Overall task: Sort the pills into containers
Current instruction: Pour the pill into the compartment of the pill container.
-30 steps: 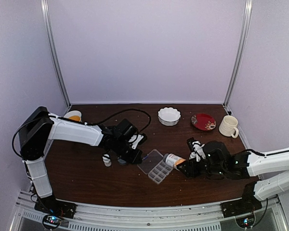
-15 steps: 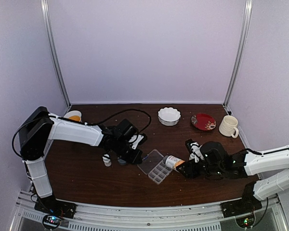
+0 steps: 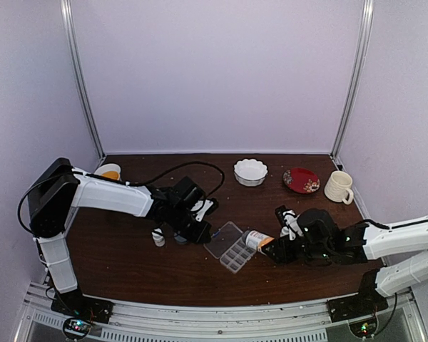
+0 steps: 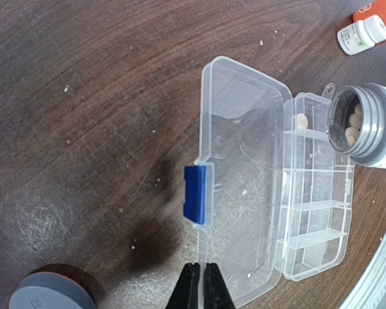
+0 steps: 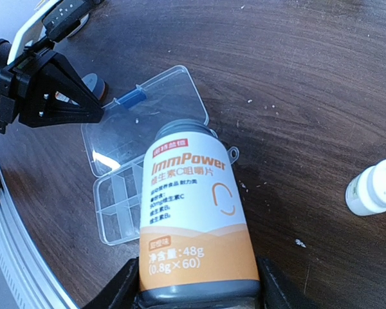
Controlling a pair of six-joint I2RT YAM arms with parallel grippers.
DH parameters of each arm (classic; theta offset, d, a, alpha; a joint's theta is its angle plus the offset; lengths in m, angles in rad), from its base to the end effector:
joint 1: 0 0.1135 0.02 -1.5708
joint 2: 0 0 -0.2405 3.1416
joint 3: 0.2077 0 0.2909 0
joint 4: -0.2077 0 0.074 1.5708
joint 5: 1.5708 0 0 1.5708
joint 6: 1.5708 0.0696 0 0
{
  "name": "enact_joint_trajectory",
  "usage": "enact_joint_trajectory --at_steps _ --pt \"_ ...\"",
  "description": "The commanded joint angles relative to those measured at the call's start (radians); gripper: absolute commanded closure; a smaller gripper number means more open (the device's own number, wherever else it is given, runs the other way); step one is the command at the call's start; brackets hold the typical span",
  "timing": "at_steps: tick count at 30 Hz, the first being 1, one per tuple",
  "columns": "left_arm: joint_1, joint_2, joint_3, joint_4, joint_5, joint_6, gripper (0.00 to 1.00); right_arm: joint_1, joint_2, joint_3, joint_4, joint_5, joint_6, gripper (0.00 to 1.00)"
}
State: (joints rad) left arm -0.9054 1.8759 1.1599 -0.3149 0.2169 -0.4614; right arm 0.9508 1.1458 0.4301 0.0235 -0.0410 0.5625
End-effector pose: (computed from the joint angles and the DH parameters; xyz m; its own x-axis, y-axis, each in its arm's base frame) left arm 0.2471 -0.3391 0.0795 -0.8466 0.3746 -0.3781 0.5133 0.7623 -0.3942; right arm 0.1636 0.2340 0.0995 -0.7572 -0.1435 -0.6373 -0.5056 0.7464 0.4327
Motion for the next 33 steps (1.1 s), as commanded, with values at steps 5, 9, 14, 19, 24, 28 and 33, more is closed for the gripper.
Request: enact_joint_trajectory --at_steps 5,9,14,19,24,28,33 --pt "-0.007 -0.011 0.024 0.006 -0.012 0.015 0.96 -0.007 -0.043 -0.002 0.016 0.036 0.007 1.00" --pt "-0.007 -0.012 0.026 0.006 -0.013 0.016 0.96 -0.007 -0.011 0.039 -0.031 0.007 -0.014 1.00" --pt "-0.007 -0.011 0.027 0.006 -0.012 0.017 0.96 -0.009 0.017 0.032 -0.012 0.028 0.001 1.00" --pt "-0.007 -0.011 0.028 0.001 -0.013 0.018 0.96 -0.009 -0.028 0.008 0.039 -0.002 0.017 1.00" --pt "-0.007 -0.014 0.027 0.000 -0.015 0.019 0.96 -0.012 0.007 0.038 -0.017 0.012 -0.007 1.00" --pt "-0.007 -0.014 0.032 -0.005 -0.017 0.021 0.96 -0.012 -0.016 0.006 0.040 -0.012 0.014 1.00" --pt "-0.007 -0.015 0.033 -0.007 -0.018 0.021 0.96 -0.012 -0.056 -0.007 0.032 -0.004 0.015 1.00"
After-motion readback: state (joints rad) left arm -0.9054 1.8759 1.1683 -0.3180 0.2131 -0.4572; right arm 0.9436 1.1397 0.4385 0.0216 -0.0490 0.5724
